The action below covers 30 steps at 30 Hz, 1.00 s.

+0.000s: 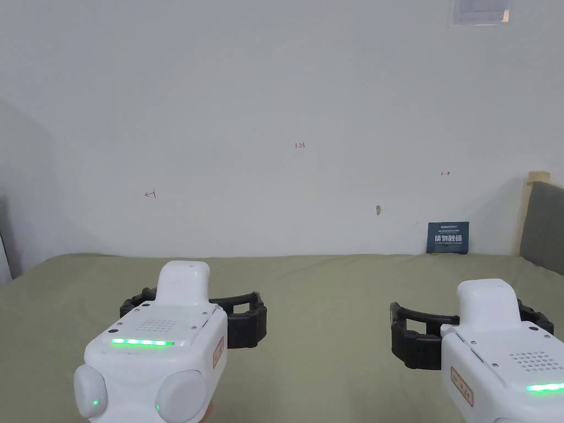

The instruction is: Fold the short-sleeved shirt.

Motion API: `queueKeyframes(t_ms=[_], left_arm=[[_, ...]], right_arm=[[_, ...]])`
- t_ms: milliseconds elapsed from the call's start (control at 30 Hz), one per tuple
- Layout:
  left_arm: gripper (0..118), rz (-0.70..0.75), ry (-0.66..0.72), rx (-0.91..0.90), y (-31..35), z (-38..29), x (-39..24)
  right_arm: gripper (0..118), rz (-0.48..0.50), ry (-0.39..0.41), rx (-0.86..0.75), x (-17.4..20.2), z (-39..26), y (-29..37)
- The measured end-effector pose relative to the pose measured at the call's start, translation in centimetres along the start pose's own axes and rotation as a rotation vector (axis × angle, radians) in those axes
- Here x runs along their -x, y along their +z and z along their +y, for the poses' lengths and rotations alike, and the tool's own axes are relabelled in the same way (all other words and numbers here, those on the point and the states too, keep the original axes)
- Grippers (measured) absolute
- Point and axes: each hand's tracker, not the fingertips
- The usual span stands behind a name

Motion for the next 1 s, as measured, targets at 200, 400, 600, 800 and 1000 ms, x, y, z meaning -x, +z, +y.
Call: queueKeyframes(t_ms=[200,400,600,800,1000], left_arm=[[118,0.06,-0.028,-0.047,0.7,-0.1,-0.4],[118,0.048,-0.013,-0.019,0.6,0.3,-0.3],[118,0.136,-0.075,0.025,0.6,0.8,-1.1],[118,0.096,-0.048,0.037,0.4,0.7,-0.5],[118,0.133,-0.089,0.047,0.2,0.4,-1.0]], right_arm=[[118,0.001,0.0,-0.004,0.4,-0.2,0.2],[118,0.002,0.004,-0.007,0.6,-0.1,0.2],[118,0.013,-0.01,0.014,0.2,-0.5,0.1],[118,0.028,-0.026,0.024,0.6,-0.6,0.1],[118,0.044,-0.02,0.027,0.8,-0.6,0.2]])
